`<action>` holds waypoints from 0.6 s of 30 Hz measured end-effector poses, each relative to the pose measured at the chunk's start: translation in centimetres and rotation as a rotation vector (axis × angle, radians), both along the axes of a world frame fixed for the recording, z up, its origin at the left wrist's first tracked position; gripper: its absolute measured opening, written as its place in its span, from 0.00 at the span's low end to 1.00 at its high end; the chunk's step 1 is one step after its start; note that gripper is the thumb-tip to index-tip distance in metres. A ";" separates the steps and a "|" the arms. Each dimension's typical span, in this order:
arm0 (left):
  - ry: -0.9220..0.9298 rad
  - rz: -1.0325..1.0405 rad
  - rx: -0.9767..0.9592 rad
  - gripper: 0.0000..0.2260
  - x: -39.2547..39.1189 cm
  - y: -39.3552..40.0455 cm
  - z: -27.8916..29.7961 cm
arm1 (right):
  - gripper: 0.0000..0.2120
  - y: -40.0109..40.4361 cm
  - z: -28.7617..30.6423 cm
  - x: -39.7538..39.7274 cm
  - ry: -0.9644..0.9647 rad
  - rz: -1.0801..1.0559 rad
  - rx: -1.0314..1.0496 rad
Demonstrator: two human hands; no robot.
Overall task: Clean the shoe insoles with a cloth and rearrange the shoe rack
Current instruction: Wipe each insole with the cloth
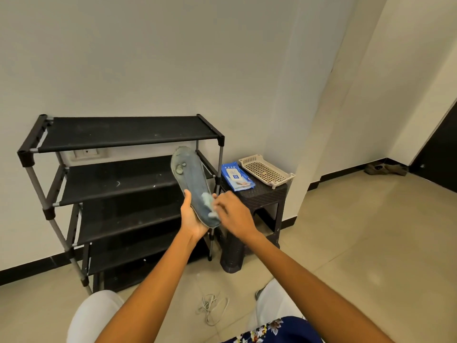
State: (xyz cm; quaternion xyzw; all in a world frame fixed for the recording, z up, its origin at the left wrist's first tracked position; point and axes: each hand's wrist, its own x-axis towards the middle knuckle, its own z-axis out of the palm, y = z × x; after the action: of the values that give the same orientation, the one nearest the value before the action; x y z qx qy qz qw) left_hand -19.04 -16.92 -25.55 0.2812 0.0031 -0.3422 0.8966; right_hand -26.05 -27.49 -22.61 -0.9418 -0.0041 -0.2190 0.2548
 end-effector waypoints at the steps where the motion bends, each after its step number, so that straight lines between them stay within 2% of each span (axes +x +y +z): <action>1: -0.030 0.005 0.009 0.30 -0.2 0.0 0.2 | 0.04 -0.1 0.6 0.1 -0.039 -0.089 0.190; 3: -0.055 0.005 0.000 0.29 -0.6 -0.1 0.3 | 0.03 -0.1 1.6 0.5 -0.083 -0.183 0.490; 5: -0.047 0.012 0.003 0.28 -0.8 -0.3 0.5 | 0.05 0.4 2.1 0.9 -0.047 -0.168 0.555; 9: -0.013 0.000 0.006 0.30 -0.9 -0.8 0.7 | 0.13 1.6 1.2 0.8 0.034 -0.099 0.244; 12: 0.045 0.032 -0.013 0.35 -0.4 -0.3 0.0 | 0.14 3.2 0.2 0.6 0.068 -0.025 0.020; 15: 0.104 0.022 -0.029 0.35 -0.1 0.4 -0.8 | 0.13 3.7 -0.6 -0.1 0.131 0.099 -0.168; 18: 0.087 -0.015 0.023 0.33 -1.0 0.1 -0.9 | 0.11 1.7 -0.4 0.2 0.060 -0.062 -0.228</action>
State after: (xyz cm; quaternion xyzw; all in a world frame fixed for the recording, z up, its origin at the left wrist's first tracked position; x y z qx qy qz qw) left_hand -20.06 -16.86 -26.42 0.2762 0.0437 -0.3606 0.8898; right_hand -25.84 -25.80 -23.04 -0.9705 0.0079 -0.1968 0.1391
